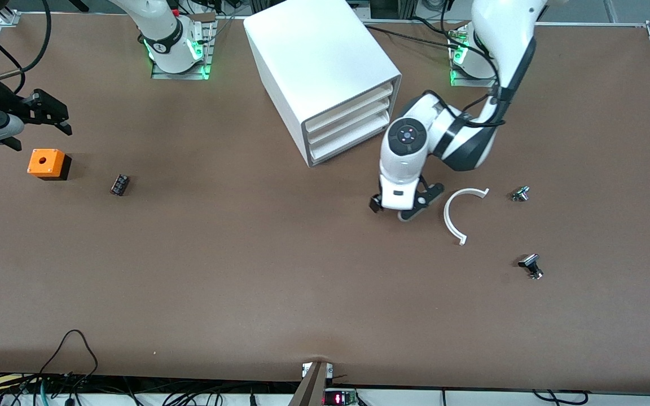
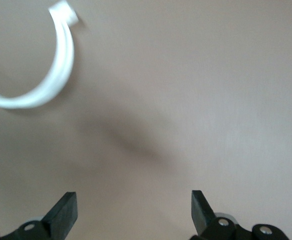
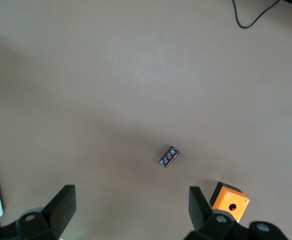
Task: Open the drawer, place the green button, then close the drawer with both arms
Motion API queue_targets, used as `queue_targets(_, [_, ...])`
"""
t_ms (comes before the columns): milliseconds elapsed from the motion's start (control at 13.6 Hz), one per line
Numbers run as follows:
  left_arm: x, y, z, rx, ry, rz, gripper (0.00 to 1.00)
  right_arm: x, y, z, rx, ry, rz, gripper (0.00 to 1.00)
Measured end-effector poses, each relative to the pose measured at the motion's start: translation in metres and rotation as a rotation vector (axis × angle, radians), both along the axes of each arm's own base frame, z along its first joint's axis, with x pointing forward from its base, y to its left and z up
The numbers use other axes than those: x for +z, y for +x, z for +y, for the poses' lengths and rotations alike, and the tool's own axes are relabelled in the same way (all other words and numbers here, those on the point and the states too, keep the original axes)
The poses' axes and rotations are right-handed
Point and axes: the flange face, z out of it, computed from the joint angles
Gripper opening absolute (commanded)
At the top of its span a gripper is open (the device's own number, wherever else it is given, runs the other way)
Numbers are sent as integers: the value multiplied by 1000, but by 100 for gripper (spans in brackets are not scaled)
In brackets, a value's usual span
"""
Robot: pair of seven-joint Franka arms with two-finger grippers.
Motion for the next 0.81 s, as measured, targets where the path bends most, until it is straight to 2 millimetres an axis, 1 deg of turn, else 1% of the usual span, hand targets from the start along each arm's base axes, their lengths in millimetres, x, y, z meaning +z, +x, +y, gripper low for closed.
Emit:
queue_targets(73, [14, 10, 15, 17, 6, -18, 100, 0, 0, 0, 0, 0, 0, 100])
queue_targets(220, [41, 24, 48, 23, 19, -25, 100, 0, 0, 0, 0, 0, -1, 100])
queue_targets(441, [80, 37, 107, -25, 44, 2, 100, 0, 0, 0, 0, 0, -1, 100])
queue_targets(661, [121, 43, 171, -100, 59, 29, 100, 0, 0, 0, 0, 0, -2, 100])
queue_targets(808, [145, 39, 202, -164, 64, 61, 100, 0, 0, 0, 0, 0, -3, 100])
